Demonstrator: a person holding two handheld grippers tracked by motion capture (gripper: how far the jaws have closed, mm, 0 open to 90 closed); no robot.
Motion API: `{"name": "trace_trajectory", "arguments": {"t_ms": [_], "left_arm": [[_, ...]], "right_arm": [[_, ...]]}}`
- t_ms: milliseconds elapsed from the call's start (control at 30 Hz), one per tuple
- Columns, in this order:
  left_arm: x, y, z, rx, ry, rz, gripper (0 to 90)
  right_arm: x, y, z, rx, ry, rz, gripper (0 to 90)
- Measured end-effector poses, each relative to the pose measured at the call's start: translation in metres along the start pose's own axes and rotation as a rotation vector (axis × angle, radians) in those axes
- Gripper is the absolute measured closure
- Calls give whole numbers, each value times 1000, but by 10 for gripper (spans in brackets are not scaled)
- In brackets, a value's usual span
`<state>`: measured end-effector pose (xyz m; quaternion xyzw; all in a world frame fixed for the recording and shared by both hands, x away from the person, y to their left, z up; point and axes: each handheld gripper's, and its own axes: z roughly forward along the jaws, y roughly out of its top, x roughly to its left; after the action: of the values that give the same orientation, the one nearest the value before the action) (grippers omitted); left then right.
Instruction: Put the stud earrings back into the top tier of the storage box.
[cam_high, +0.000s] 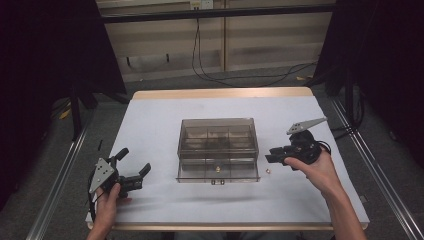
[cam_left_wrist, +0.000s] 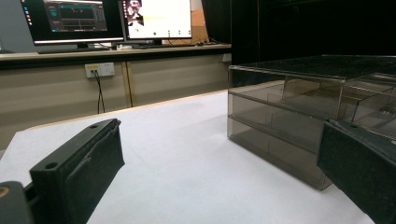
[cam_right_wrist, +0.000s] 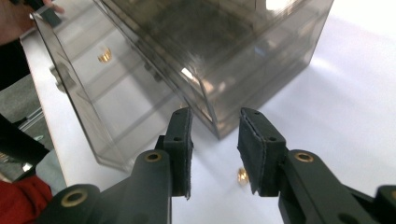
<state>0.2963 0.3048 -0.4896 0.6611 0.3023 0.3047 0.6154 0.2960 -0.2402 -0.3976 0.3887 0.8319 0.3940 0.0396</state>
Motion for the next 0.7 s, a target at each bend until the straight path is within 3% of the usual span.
{"name": "trace_trajectory", "arguments": {"t_ms": [167, 200, 300, 400, 433, 567, 633, 700], "left_arm": [[0, 0, 0, 0, 0, -1, 7], [0, 0, 0, 0, -1, 0, 7], [0, 0, 0, 2, 0, -1, 6], [0, 0, 0, -2, 2, -5, 7], [0, 0, 0, -4, 0, -7, 7], [0, 0, 0, 0, -1, -1, 7], [0, 0, 0, 0, 0, -1, 7], [0, 0, 0, 1, -1, -2, 7]], "right_arm": [[-9, -8, 1, -1, -23, 17, 676], [-14, -12, 4, 0, -32, 43, 682], [-18, -16, 9, 31, -32, 54, 700], [-21, -20, 16, 80, -40, 73, 716], [-21, -20, 20, 132, -62, 75, 726], [-19, -18, 27, 194, -53, 63, 743], [-17, -16, 34, 266, -78, 53, 743], [-17, -15, 35, 275, -71, 42, 743]]}}
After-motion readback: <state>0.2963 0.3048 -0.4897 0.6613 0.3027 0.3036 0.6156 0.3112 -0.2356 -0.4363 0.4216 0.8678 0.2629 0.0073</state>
